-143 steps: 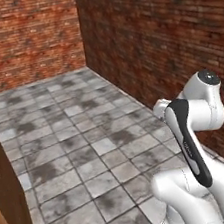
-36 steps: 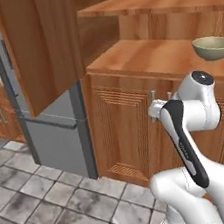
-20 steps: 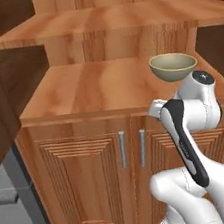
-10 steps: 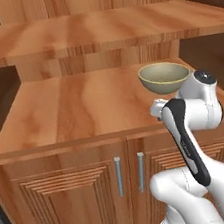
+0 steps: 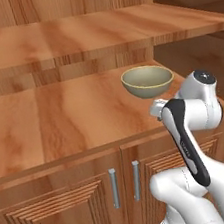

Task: Take the smaller bowl and place it next to the appetizer plate on the dining counter , and place the larger bowl next to the plate with cooked food.

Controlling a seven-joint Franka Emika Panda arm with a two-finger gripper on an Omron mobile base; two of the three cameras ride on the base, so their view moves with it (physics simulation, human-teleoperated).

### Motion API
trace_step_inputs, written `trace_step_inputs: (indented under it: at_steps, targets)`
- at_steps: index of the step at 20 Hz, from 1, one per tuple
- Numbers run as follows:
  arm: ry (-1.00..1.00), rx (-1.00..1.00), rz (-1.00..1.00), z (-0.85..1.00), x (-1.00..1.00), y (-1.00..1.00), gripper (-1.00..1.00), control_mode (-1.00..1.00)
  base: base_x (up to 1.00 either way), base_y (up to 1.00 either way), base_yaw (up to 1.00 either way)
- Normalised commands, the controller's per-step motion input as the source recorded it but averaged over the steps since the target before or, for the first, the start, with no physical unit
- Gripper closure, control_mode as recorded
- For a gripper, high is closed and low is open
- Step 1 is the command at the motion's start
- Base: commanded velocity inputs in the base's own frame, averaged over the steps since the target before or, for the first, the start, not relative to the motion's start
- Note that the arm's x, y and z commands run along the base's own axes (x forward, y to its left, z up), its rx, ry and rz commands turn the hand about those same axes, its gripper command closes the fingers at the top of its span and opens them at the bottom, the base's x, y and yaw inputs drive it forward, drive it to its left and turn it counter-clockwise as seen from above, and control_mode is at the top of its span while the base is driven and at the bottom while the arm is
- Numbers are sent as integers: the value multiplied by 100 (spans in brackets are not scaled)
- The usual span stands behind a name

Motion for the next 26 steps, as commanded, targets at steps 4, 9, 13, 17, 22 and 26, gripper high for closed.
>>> trace_step_inputs:
  at_steps: [4, 9, 13, 17, 22, 26]
  targets:
    - [-12, 0, -29, 0, 6, 5, -100, -100, 5, 3, -9]
    - [-23, 0, -43, 0, 1, 0, -100, -100, 0, 0, 0]
    - [-26, 0, -38, 5, -6, 0, -100, -100, 0, 0, 0]
    - [-10, 14, -1, 48, -43, -5, -100, -100, 0, 0, 0]
    - [-3, 16, 0, 94, -37, -18, -100, -100, 0, 0, 0]
    - [0, 12, 0, 60, 2, -46, -100, -100, 0, 0, 0]
